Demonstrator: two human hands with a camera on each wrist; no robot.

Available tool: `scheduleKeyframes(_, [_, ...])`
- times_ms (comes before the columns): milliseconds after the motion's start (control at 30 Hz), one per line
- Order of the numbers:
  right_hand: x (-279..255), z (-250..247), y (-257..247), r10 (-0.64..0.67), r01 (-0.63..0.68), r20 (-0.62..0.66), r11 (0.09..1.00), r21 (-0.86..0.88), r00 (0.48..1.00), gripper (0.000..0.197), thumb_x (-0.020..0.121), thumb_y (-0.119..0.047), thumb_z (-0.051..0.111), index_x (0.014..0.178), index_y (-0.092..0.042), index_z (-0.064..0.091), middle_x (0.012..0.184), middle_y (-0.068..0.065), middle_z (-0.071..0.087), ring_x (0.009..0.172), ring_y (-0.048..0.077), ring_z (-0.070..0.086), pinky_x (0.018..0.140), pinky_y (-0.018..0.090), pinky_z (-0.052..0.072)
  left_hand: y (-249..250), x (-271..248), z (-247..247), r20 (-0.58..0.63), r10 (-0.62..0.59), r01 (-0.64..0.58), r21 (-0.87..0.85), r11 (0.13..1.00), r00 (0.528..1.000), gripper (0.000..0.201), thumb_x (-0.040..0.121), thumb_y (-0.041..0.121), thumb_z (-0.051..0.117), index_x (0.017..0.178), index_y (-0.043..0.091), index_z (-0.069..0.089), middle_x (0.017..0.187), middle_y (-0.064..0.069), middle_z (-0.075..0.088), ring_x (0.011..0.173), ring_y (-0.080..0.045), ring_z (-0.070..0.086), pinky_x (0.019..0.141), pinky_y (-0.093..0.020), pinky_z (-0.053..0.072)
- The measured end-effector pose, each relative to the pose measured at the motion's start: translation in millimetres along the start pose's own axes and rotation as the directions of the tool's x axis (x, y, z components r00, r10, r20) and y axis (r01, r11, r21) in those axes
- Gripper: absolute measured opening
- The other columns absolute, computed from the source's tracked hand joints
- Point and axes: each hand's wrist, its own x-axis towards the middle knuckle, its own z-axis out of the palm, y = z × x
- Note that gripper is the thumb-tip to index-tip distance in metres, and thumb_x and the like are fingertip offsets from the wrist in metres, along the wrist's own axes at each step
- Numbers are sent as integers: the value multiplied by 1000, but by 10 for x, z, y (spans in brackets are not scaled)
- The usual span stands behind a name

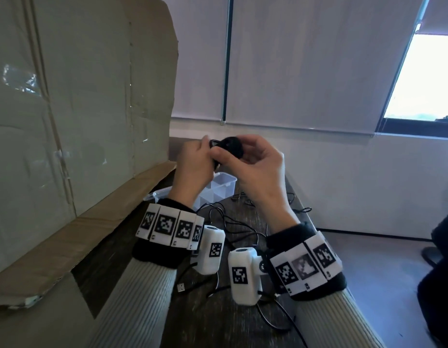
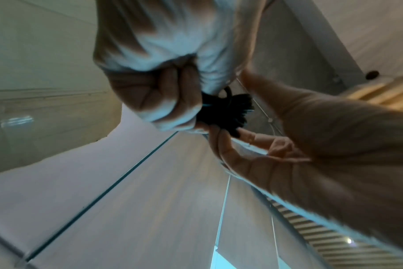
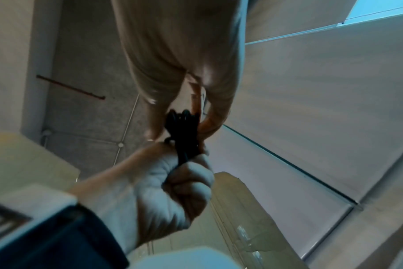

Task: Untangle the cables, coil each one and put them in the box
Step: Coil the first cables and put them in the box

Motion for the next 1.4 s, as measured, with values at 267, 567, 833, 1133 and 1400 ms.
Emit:
scheduleKeyframes(267, [77, -245, -1, 177, -210, 157, 950, 231, 972, 44, 61, -13, 84, 103, -2, 74, 100, 14, 75, 99, 27, 71, 96, 38, 53, -50, 17, 16, 82, 32, -31, -17, 999, 996, 51, 99, 34, 38, 71, -5, 53, 61, -10, 46, 55, -19, 39, 57, -33, 33])
scheduleKeyframes(567, [68, -209, 85, 214, -228, 82, 945, 236, 973, 40, 58, -8, 85, 96, -2, 75, 92, 11, 76, 87, 22, 73, 83, 27, 56, -88, 41, -42, 255, -157, 144, 71, 987, 954, 24, 97, 22, 41, 93, 5, 59, 72, -10, 50, 53, -17, 38, 48, -23, 31])
scheduleKeyframes(833, [99, -166, 155, 229, -225, 2, 954, 196, 974, 28, 65, -2, 84, 91, -4, 75, 90, 11, 76, 86, 23, 73, 86, 30, 57, -137, 27, -34, 341, -238, 270, -50, 962, 909, 28, 96, 32, 39, 95, 14, 61, 81, -11, 57, 47, -12, 45, 50, -22, 30])
scheduleKeyframes(1133, [145, -348, 272, 443, -431, 10, 868, 246, 897, 27, 74, -6, 78, 99, 2, 73, 91, 18, 75, 77, 21, 72, 66, 21, 57, -534, 16, -504, 190, -337, 366, -150, 918, 922, 13, 96, 24, 54, 98, 17, 66, 91, 1, 64, 74, -9, 57, 59, -21, 42])
scheduleKeyframes(1400, [651, 228, 497, 463, -378, 245, 867, -325, 852, 24, 72, -14, 84, 88, -1, 74, 97, 20, 73, 90, 26, 70, 87, 33, 58, -1165, 69, -1065, -223, -668, 465, -565, 682, 710, 24, 93, 17, 43, 74, 21, 57, 61, 8, 58, 43, -3, 46, 34, -12, 26])
